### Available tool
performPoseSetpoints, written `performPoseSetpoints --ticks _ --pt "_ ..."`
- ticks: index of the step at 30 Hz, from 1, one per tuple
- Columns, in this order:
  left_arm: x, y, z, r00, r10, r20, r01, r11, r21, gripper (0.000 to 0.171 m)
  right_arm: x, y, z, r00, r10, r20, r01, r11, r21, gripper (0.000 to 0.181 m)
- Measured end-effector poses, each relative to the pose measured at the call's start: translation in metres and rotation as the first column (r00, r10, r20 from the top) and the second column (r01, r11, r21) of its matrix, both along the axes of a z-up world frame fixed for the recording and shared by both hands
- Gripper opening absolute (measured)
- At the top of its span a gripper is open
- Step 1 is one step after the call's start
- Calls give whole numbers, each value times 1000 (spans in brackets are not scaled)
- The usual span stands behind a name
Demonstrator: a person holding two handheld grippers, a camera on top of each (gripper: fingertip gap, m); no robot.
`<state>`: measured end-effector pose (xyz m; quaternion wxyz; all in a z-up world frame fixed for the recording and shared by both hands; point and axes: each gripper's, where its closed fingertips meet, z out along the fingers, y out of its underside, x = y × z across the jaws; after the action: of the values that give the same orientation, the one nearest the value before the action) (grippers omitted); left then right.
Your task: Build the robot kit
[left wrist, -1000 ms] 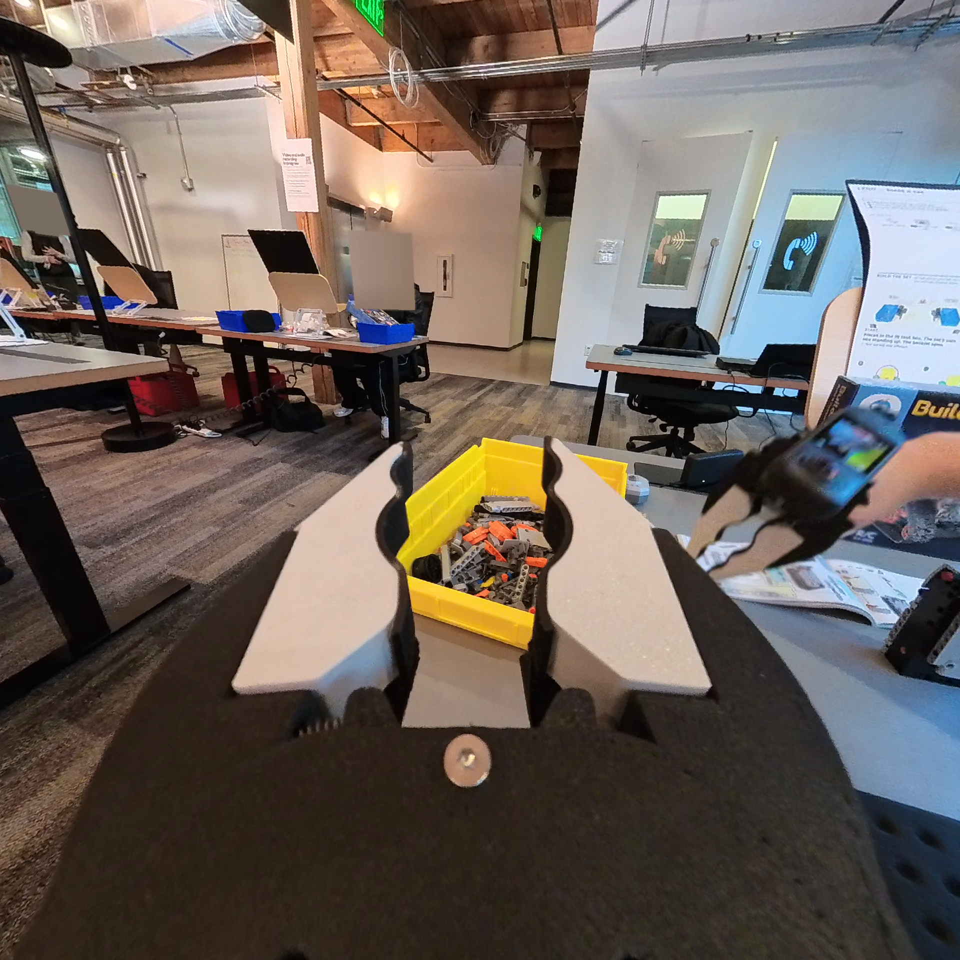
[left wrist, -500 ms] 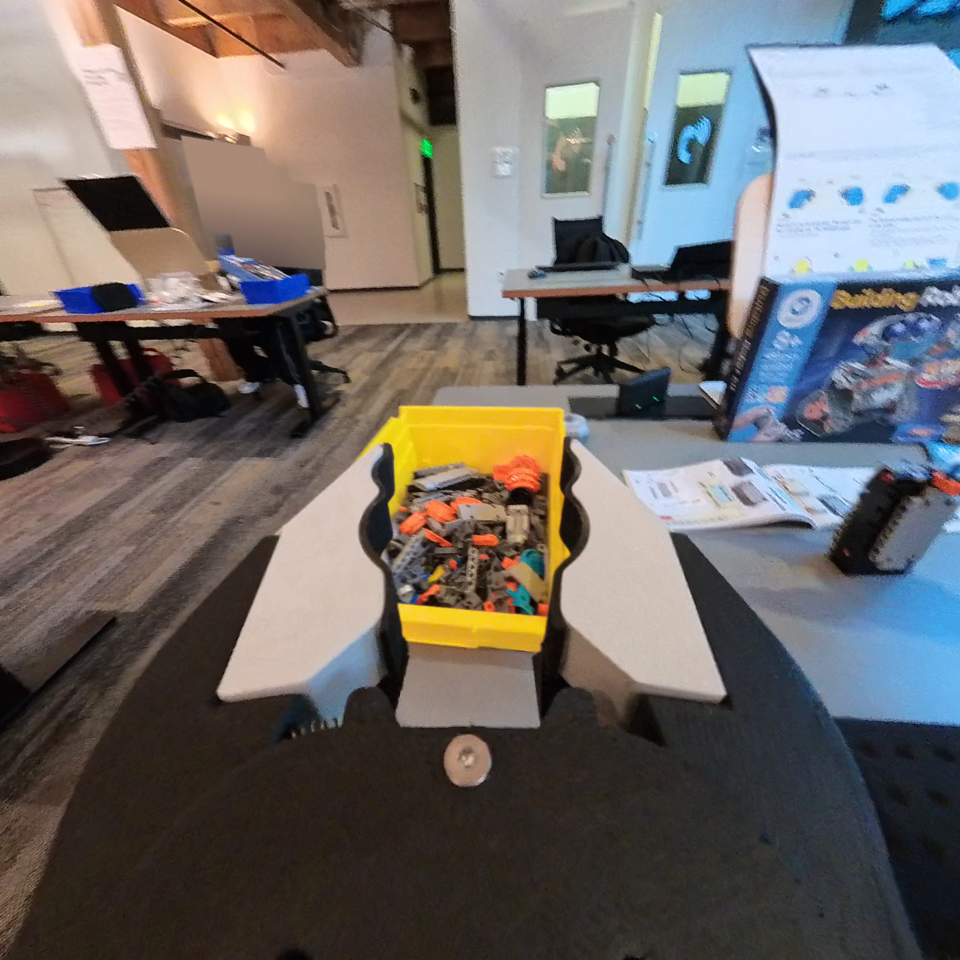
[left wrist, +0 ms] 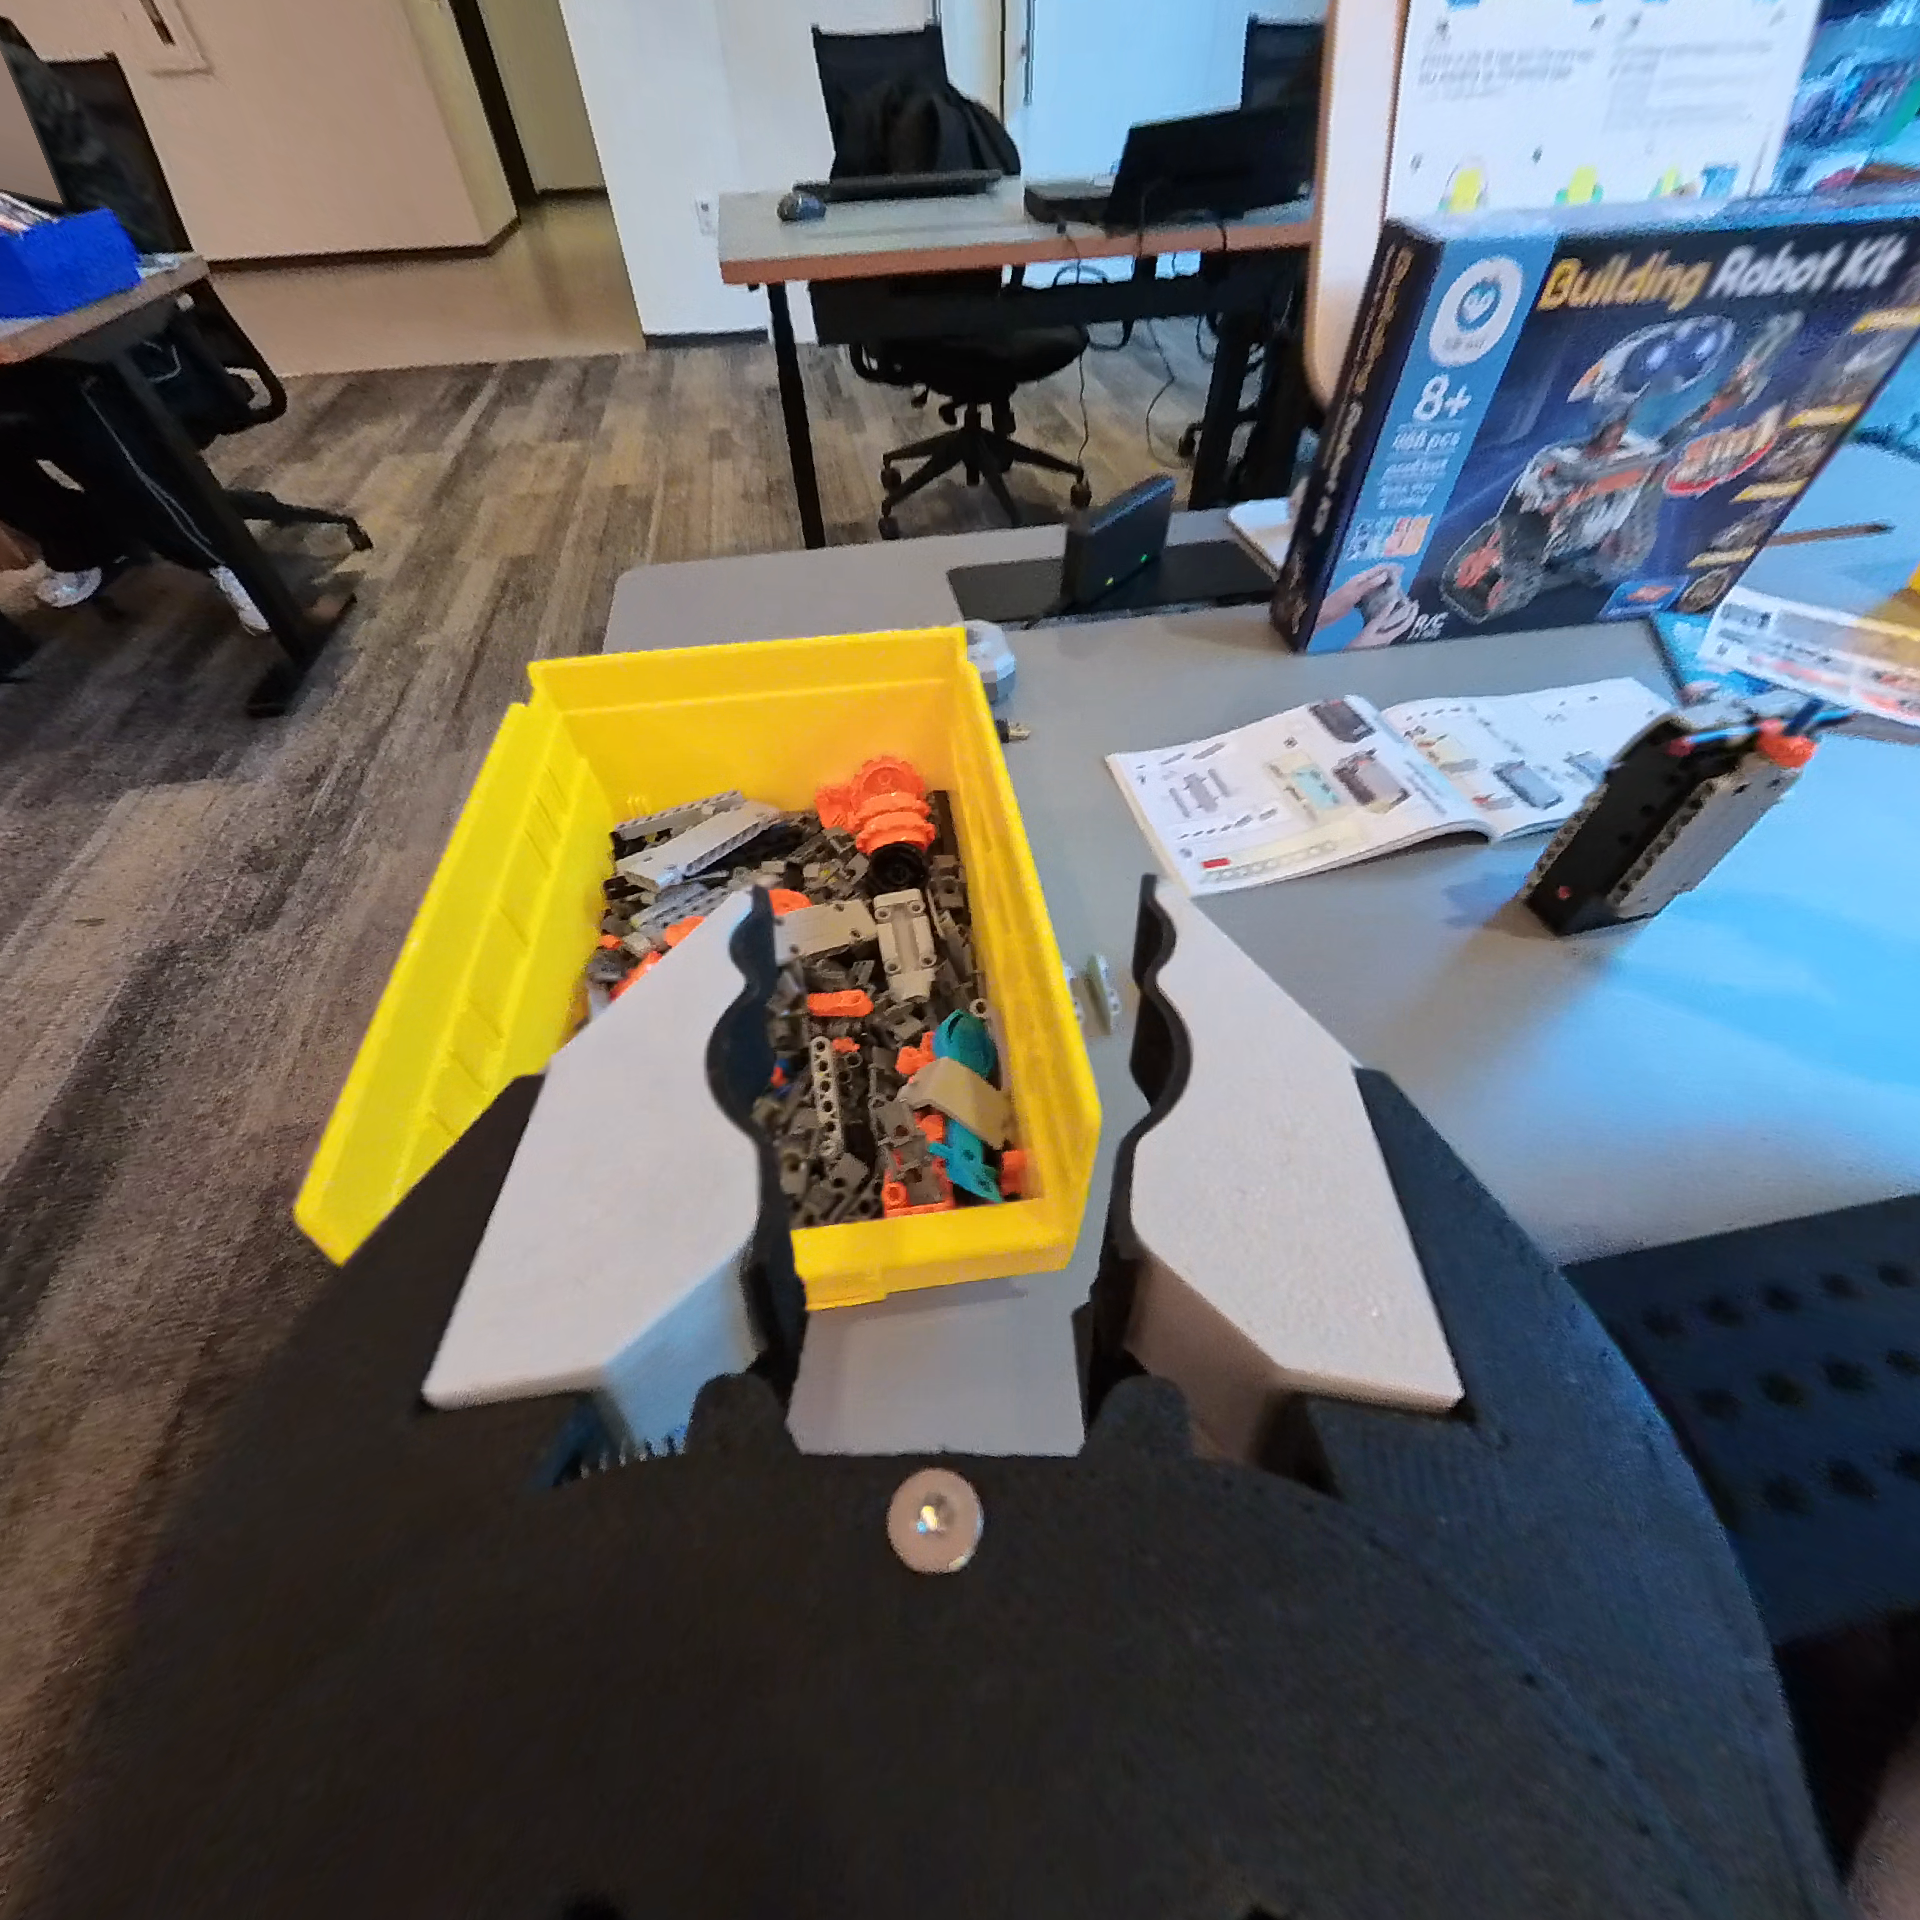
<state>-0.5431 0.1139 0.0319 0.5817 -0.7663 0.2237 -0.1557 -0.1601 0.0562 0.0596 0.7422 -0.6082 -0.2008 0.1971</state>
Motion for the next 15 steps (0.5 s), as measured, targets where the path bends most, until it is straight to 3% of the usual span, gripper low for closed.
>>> performPoseSetpoints --ticks 5,9,12,15 --pt "-16 21 -9 996 4 -85 -7 1000 -28 64 -16 -3 11 996 40 -78 -39 999 24 1" --pt "-21 38 -16 995 -25 -92 21 999 -46 56 -48 1 4 990 60 -130 -63 998 -23 0" --pt "-18 50 -20 996 -67 -55 62 995 -78 50 -101 -5 -14 958 181 -223 -205 975 -90 0" --pt "-17 61 -22 995 -85 -54 81 993 -82 39 -152 -16 -33 938 275 -210 -295 953 -71 1"
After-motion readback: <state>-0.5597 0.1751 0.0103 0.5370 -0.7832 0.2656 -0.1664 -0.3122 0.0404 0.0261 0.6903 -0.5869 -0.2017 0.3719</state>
